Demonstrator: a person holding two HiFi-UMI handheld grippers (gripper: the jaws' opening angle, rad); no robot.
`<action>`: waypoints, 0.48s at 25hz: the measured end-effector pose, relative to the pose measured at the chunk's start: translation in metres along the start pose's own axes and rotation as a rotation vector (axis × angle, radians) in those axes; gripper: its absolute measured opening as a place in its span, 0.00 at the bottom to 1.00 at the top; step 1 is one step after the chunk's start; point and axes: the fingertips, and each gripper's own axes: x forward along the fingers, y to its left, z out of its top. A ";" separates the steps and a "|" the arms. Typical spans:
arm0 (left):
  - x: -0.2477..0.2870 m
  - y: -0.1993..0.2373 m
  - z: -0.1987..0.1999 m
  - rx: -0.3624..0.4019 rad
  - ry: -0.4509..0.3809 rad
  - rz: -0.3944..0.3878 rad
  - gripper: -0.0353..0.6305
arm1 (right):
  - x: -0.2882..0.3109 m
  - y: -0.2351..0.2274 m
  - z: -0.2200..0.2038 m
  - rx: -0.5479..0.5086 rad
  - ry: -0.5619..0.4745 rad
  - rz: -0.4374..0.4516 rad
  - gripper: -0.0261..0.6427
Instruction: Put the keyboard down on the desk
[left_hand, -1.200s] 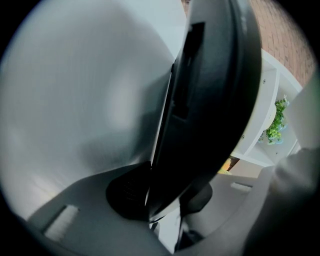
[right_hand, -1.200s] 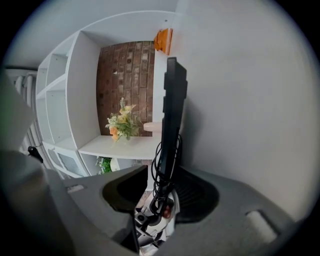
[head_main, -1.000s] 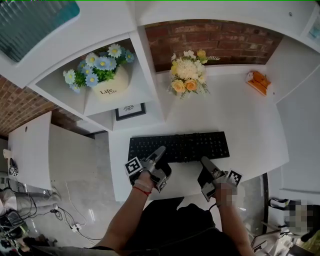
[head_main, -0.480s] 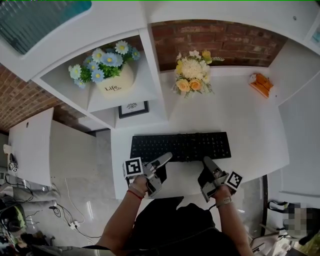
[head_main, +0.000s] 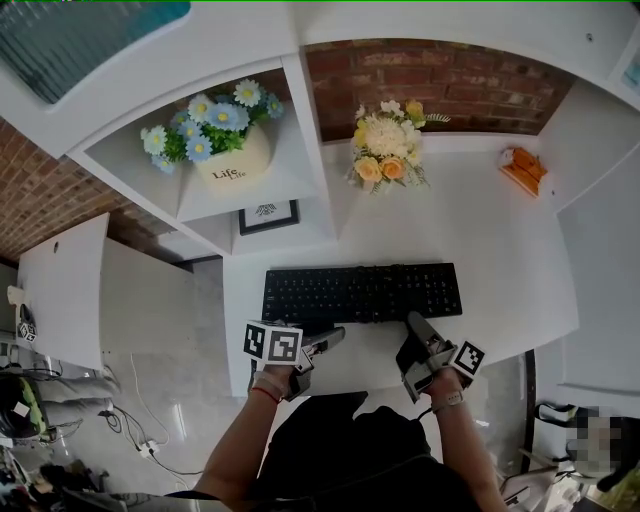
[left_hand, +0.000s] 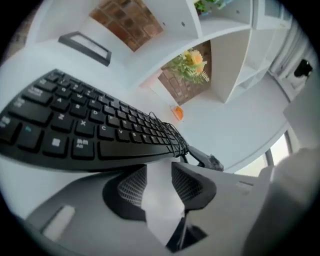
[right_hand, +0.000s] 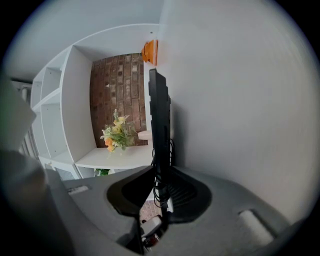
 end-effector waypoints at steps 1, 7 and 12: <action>0.000 0.005 0.000 0.022 0.000 0.037 0.24 | 0.000 0.000 0.000 0.000 0.001 0.001 0.16; 0.002 0.016 0.000 0.006 -0.040 0.099 0.05 | 0.000 -0.003 0.002 -0.019 0.008 -0.035 0.16; 0.005 0.022 -0.005 -0.015 -0.036 0.126 0.05 | -0.001 -0.007 0.001 -0.028 0.032 -0.090 0.17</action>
